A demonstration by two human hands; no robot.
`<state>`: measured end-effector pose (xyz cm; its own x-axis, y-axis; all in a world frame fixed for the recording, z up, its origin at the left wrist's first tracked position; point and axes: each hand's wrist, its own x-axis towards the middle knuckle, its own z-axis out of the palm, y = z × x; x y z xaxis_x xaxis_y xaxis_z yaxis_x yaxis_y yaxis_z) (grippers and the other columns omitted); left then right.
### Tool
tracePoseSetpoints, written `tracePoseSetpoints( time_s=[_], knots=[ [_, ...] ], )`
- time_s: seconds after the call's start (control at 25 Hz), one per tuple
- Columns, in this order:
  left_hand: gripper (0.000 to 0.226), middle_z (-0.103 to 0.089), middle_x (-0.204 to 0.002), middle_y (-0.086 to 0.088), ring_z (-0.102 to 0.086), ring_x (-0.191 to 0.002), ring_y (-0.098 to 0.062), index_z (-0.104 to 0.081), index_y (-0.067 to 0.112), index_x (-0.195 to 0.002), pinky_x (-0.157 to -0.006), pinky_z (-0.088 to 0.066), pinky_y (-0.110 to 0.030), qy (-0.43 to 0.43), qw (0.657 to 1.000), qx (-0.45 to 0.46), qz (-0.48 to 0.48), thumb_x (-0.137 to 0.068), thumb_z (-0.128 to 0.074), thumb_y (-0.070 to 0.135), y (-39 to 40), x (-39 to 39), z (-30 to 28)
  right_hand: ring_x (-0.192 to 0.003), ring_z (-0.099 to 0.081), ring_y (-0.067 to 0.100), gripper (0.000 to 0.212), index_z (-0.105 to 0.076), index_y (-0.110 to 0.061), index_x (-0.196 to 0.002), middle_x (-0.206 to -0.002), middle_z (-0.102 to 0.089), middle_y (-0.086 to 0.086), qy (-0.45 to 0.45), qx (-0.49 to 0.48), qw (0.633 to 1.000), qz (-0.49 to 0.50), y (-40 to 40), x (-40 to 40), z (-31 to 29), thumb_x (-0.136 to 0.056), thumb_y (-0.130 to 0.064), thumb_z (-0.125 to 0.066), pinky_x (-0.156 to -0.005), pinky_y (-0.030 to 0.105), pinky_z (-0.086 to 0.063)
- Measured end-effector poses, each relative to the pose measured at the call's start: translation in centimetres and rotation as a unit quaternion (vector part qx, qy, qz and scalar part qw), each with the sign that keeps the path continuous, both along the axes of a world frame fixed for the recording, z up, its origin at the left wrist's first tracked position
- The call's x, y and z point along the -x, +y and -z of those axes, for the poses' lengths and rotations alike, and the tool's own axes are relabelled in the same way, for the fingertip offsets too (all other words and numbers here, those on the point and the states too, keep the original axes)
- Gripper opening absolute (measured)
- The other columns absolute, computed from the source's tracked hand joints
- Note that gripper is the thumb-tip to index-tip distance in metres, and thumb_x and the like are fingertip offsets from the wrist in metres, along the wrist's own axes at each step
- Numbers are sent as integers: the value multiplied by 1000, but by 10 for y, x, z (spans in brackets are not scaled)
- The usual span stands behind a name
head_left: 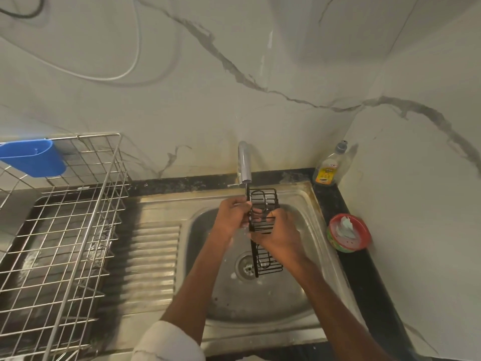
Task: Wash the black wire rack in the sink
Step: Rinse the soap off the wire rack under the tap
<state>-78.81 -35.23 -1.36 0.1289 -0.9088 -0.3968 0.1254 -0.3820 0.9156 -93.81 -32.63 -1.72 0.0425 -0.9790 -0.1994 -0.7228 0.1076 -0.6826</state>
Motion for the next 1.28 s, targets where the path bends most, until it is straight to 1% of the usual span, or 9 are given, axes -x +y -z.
tracePoseSetpoints(
  time_s=[0.16,0.32,0.44,0.52,0.68,0.76,0.96,1.12,1.28],
  knots=[
    [16,-80,-90,-21,-75,-76,-36,-66,-2,-118,-62,-60,-36,70,996,-16,-48,-104,-57,-1,0,-8,3,-96,-64,12,45,-47,-36,-113,-109,-59,-4,-119,-6,991,-66,-4,8,4,-81,-20,-74,-83,42,-59],
    [17,-78,-83,-19,-74,-68,-31,-70,1,-115,-49,-49,-28,82,992,-46,-88,-104,-58,-2,-5,-33,6,-89,-71,13,32,-56,-27,-117,-99,-68,-8,-157,78,984,43,-12,18,0,-93,-8,-66,-74,39,-62],
    [22,-73,-69,-12,-67,-54,-20,-72,1,-120,-43,-40,-21,66,996,-49,-45,-107,-55,0,-4,-50,6,-123,-61,19,61,-52,-24,-139,-135,-59,0,-75,79,993,49,-34,27,2,-86,2,-67,-95,32,-53],
    [26,-69,-69,-10,-62,-54,-16,-73,3,-126,-46,-37,-22,51,997,-49,16,-108,-54,2,-9,-58,7,-135,-50,16,88,-36,-35,-153,-156,-42,-1,-68,14,997,-38,-45,29,4,-82,1,-73,-104,34,-49],
    [25,-67,-73,-4,-62,-59,-9,-74,8,-124,-60,-40,-26,39,992,-53,110,-108,-55,9,-29,-65,4,-120,-62,18,112,-28,-60,-149,-155,-40,-6,-191,-105,972,-89,-53,38,2,-72,9,-72,-85,38,-62],
    [23,-65,-72,-1,-60,-61,-9,-75,11,-122,-63,-45,-26,30,989,-52,134,-107,-56,11,-40,-67,4,-125,-57,18,116,-25,-60,-150,-153,-39,-9,-212,-126,966,-80,-56,44,2,-67,4,-76,-96,47,-58],
    [22,-65,-78,-11,-58,-66,-11,-78,14,-113,-77,-47,-32,-53,977,14,206,-108,-56,12,-67,-72,13,-130,-47,25,120,-31,-43,-152,-142,-33,-4,-155,-117,981,-25,-60,26,1,-51,-8,-86,-100,46,-55],
    [21,-74,-114,-12,-64,-83,-15,-78,9,-113,-91,-50,-33,-45,993,32,105,-107,-58,9,-63,-69,29,-123,-45,21,111,-36,-34,-143,-133,-31,-4,-120,-70,990,26,-47,0,3,-50,-6,-89,-90,32,-55],
    [20,-77,-121,-12,-69,-108,-27,-77,18,-119,-103,-53,-55,-31,999,-43,6,-108,-60,21,-46,-67,53,-123,-41,23,112,-33,-34,-141,-133,-31,-3,-74,-53,995,51,-40,-20,5,-48,-12,-91,-92,38,-55]
  ],
)
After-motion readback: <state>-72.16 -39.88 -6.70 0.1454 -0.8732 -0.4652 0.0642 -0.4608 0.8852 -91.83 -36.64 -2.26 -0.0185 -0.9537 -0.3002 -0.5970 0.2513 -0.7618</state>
